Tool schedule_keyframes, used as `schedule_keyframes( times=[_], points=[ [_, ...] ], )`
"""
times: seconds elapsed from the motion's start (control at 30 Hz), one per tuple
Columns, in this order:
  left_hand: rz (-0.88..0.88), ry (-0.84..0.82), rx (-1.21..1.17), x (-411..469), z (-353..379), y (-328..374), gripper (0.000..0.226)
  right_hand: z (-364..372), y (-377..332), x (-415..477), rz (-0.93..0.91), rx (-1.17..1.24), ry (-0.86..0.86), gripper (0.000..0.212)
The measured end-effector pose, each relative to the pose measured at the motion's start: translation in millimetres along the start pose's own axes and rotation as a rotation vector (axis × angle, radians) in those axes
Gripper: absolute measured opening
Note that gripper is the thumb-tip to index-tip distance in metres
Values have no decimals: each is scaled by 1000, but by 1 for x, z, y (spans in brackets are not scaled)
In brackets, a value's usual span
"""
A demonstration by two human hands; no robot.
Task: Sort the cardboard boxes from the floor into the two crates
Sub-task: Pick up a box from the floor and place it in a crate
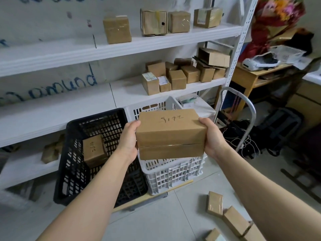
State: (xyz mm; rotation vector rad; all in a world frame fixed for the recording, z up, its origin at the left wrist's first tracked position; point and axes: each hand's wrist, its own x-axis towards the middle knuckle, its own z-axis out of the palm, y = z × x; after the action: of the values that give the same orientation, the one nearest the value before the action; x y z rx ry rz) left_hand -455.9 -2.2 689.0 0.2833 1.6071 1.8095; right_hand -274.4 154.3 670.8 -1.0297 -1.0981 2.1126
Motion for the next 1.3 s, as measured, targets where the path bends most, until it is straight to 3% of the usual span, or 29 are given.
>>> schedule_keyframes(
  times=[0.2, 0.37, 0.57, 0.8, 0.97, 1.07, 1.23, 1.3],
  points=[
    [-47, 53, -47, 34, 16, -4, 24, 1, -10, 36, -28, -85, 11, 48],
    [12, 165, -104, 53, 1, 4, 21, 29, -14, 61, 7, -178, -68, 37],
    [41, 344, -168, 67, -67, 24, 28, 113, 0, 104, 44, -271, -277, 36],
    [40, 518, -266, 100, -153, 27, 17, 225, 32, 155, 101, -444, -449, 22],
    [-33, 611, -287, 141, -201, -2, 29, 288, 60, 204, 13, -770, -529, 33],
    [-95, 573, -300, 158, -223, -24, 28, 318, 78, 236, -76, -1020, -545, 30],
    [-347, 532, -320, 181, -248, -56, 53, 344, 108, 278, -60, -1445, -654, 44],
    [-410, 522, -321, 190, -247, -68, 47, 350, 119, 291, -57, -1492, -659, 44]
  ],
)
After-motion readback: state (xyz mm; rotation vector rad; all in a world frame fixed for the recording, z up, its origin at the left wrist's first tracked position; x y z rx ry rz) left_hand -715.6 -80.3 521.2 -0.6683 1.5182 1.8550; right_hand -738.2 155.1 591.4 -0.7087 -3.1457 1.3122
